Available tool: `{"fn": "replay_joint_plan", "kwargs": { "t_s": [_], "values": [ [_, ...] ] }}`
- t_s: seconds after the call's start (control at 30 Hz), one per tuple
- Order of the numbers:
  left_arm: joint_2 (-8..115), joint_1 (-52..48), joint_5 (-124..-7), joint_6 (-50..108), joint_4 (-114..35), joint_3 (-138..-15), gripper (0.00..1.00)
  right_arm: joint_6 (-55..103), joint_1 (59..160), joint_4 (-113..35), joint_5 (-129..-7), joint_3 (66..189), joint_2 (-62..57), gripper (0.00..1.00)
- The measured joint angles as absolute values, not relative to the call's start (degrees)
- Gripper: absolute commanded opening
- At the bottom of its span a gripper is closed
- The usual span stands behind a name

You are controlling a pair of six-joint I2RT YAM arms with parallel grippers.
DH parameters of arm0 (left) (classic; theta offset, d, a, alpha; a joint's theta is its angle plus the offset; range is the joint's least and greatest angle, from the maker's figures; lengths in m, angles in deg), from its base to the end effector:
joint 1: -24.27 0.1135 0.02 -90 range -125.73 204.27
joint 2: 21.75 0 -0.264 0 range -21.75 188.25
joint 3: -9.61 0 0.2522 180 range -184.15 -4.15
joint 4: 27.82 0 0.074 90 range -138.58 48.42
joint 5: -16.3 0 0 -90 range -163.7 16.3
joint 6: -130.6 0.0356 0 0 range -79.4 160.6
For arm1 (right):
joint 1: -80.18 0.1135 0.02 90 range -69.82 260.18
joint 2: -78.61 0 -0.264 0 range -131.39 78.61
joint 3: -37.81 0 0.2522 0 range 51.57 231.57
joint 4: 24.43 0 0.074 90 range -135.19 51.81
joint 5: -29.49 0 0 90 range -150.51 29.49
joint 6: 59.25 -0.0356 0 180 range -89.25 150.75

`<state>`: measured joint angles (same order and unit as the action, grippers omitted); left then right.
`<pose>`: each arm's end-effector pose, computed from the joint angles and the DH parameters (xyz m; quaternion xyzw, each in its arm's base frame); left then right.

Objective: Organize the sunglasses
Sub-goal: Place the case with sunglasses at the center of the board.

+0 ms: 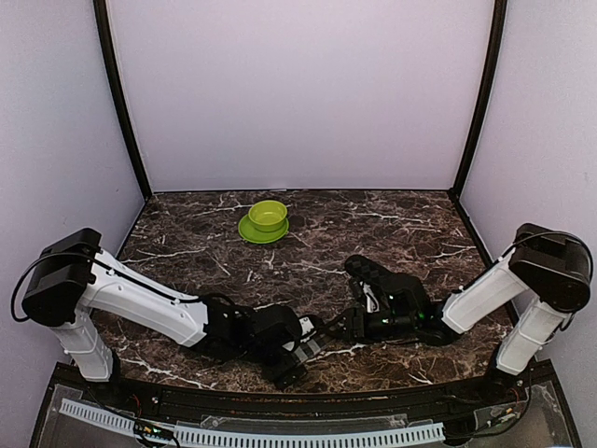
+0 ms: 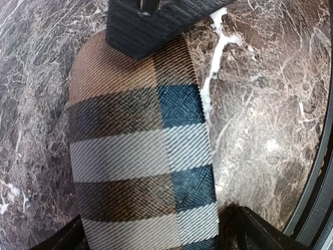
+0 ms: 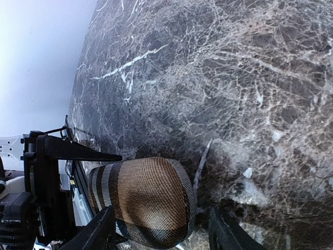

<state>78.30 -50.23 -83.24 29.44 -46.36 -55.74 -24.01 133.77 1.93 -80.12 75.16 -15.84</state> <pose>0.0962 -0.3248 0.1425 0.4742 0.8186 -0.1557 0.2841 0.1506 0.2243 0.1100 -0.0754 0.8574 0.4816 0.1651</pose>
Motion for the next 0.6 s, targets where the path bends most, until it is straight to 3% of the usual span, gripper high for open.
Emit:
{"fn": "replay_joint_plan", "kwargs": {
  "t_s": [0.6],
  "values": [
    [78.3,-49.4,-80.1,28.0,-46.4,-55.6,0.83,-19.0,140.4,-10.1,-71.4,82.9,-16.8,0.54]
  ]
}}
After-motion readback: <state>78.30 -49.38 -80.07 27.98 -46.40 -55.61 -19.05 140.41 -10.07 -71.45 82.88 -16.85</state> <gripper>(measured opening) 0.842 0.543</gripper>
